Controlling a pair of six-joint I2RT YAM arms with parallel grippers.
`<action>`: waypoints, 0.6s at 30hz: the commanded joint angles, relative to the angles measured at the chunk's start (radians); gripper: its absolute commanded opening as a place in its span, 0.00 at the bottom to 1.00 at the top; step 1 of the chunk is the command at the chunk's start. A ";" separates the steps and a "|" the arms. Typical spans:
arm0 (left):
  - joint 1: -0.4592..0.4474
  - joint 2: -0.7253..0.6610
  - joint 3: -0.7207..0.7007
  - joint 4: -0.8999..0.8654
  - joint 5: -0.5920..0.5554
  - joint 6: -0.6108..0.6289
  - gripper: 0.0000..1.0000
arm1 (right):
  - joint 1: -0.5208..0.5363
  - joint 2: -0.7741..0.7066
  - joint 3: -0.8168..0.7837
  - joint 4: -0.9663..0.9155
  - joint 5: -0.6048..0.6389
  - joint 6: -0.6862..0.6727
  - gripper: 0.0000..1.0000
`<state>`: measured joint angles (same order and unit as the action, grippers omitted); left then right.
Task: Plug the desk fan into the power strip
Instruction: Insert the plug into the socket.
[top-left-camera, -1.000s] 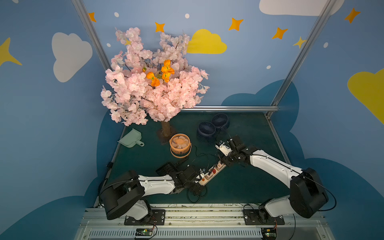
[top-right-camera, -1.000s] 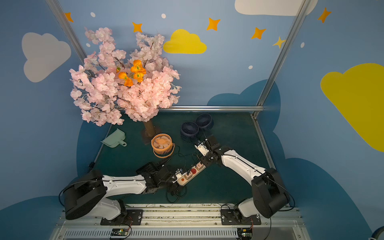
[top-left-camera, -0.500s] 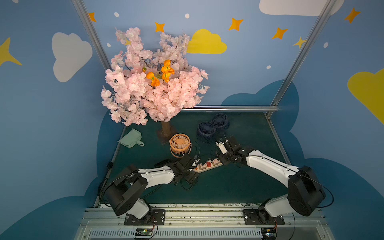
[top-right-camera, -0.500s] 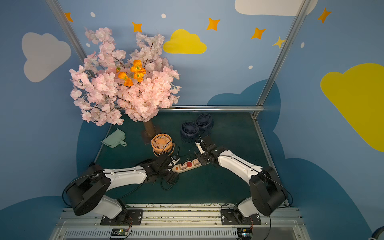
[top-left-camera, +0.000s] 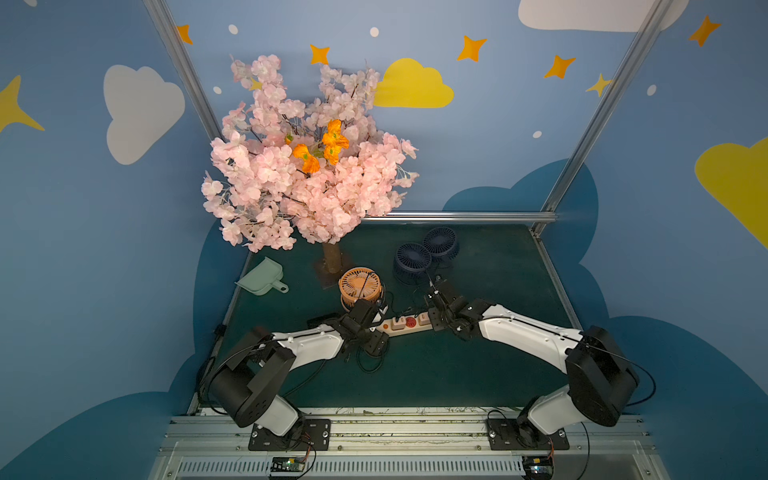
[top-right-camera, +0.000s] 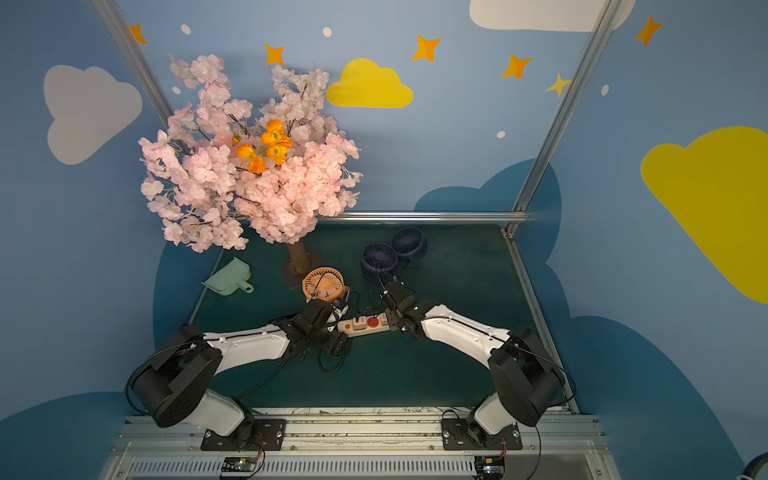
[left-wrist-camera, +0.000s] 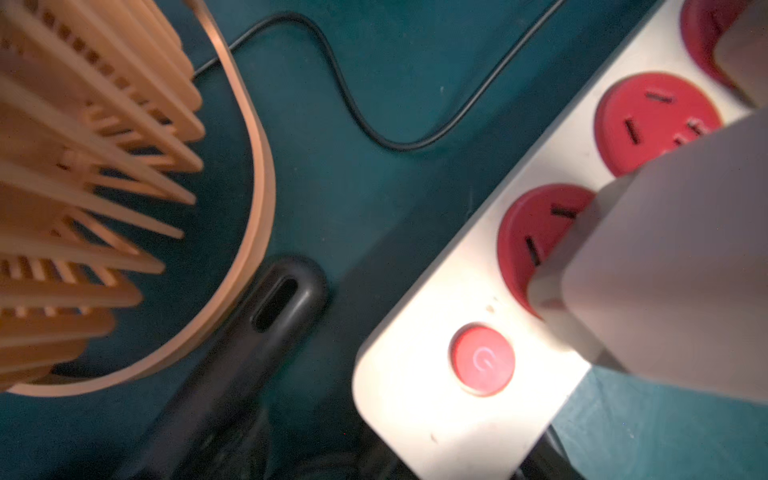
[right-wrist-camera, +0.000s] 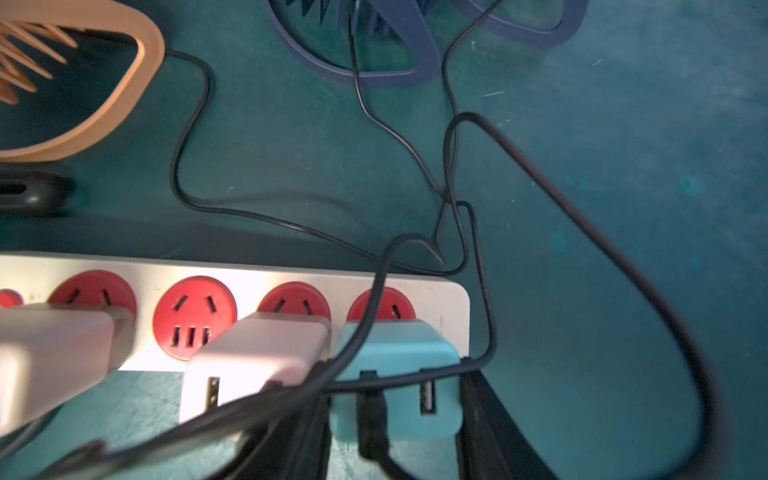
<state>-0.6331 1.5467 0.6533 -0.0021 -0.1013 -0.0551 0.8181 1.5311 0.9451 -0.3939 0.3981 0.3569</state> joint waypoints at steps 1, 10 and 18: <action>0.032 0.029 0.039 0.016 0.007 -0.024 0.83 | 0.041 0.061 -0.094 -0.132 0.020 0.029 0.00; 0.053 0.066 0.063 0.020 0.063 -0.024 0.74 | 0.022 0.110 -0.117 -0.096 -0.030 0.037 0.00; 0.058 0.053 0.060 0.013 0.065 -0.021 0.74 | 0.019 0.204 -0.141 -0.043 -0.082 0.093 0.00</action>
<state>-0.5873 1.5860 0.6937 -0.0078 -0.0441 -0.0608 0.8295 1.5803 0.8894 -0.2661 0.4541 0.4675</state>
